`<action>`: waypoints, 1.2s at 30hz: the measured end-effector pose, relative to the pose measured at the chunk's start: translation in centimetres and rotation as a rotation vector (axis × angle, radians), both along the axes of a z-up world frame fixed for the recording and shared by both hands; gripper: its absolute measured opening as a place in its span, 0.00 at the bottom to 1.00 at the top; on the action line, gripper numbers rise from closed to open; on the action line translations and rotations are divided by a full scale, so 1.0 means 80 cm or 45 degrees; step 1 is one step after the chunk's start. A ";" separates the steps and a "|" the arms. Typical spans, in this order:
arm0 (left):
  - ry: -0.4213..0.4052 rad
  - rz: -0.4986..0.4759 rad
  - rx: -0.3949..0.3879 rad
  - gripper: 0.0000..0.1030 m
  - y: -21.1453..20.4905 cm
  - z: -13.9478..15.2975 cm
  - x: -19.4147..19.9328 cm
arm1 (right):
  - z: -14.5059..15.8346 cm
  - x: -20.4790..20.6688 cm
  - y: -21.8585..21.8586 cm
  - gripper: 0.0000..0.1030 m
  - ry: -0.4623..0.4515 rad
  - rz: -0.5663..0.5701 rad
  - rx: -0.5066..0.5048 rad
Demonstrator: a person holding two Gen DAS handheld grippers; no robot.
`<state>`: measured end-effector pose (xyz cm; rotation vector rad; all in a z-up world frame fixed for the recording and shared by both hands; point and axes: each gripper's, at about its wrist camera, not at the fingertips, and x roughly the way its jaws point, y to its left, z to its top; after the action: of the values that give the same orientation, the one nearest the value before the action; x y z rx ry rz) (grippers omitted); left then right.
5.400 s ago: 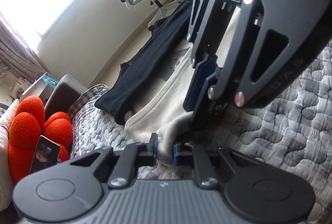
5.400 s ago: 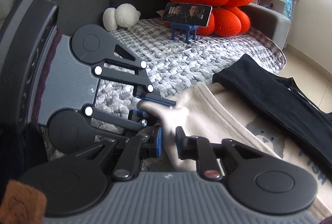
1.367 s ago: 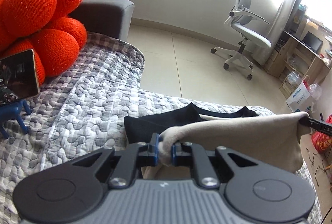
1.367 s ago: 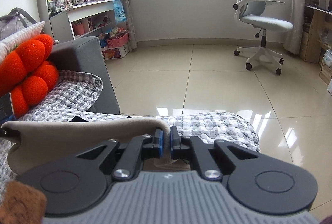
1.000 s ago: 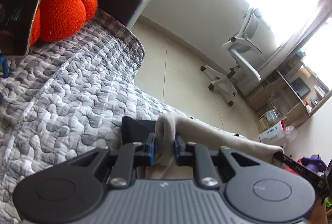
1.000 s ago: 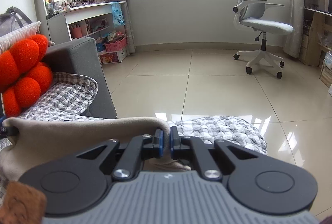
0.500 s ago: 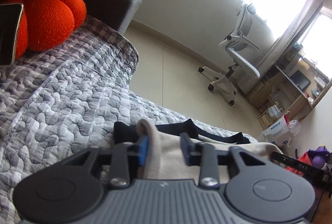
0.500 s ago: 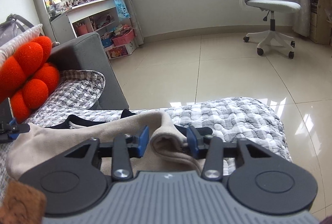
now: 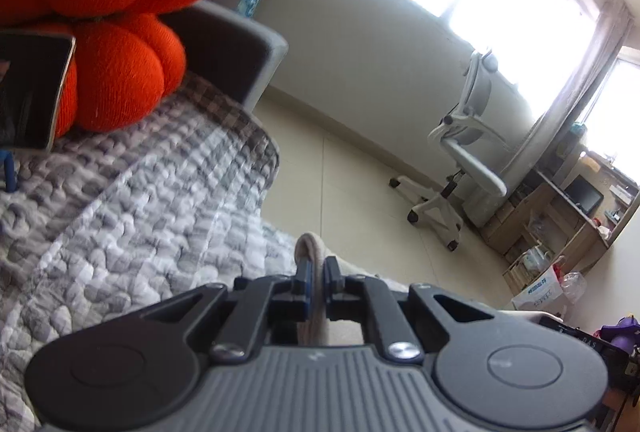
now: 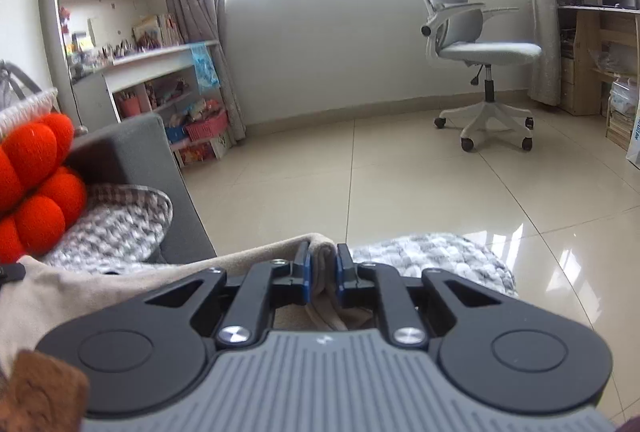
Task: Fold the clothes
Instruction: 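Lower the held edge onto the garment's opposite side with both grippers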
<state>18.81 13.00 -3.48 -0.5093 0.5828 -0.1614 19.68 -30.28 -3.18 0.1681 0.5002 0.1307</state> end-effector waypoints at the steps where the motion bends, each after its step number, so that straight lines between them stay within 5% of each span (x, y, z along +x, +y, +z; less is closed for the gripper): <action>1: 0.043 -0.009 -0.016 0.10 0.002 -0.008 0.004 | -0.006 0.003 0.004 0.18 0.041 0.024 -0.019; 5: 0.031 -0.043 -0.167 0.52 0.016 -0.010 0.012 | -0.003 0.007 0.003 0.27 0.073 0.059 0.032; 6: 0.020 -0.059 -0.176 0.54 0.015 -0.007 0.015 | -0.001 0.008 0.000 0.27 0.078 0.064 0.064; 9: 0.049 -0.108 -0.089 0.49 0.002 -0.006 0.021 | 0.000 0.014 -0.006 0.27 0.111 0.081 0.118; 11: 0.094 -0.133 -0.078 0.12 -0.003 -0.014 0.025 | -0.008 0.019 -0.005 0.22 0.161 0.096 0.092; 18: -0.125 -0.104 -0.188 0.11 0.012 0.007 0.003 | 0.012 0.001 -0.024 0.14 0.001 0.041 0.234; 21: -0.185 -0.105 -0.145 0.11 0.005 0.015 0.000 | 0.020 -0.005 -0.026 0.13 -0.075 0.011 0.251; 26: -0.001 -0.067 -0.028 0.12 -0.002 -0.010 0.020 | -0.006 0.013 -0.010 0.17 0.055 -0.022 0.104; 32: -0.045 -0.037 -0.126 0.17 0.012 -0.005 0.015 | 0.001 0.008 -0.007 0.20 0.031 -0.004 0.102; 36: -0.041 -0.027 -0.071 0.10 0.004 -0.005 0.014 | 0.009 0.000 -0.009 0.18 -0.049 -0.027 0.118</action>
<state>19.91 13.30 -3.87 -0.5535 0.5533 -0.2063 19.67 -31.01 -2.46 0.2613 0.4538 0.1360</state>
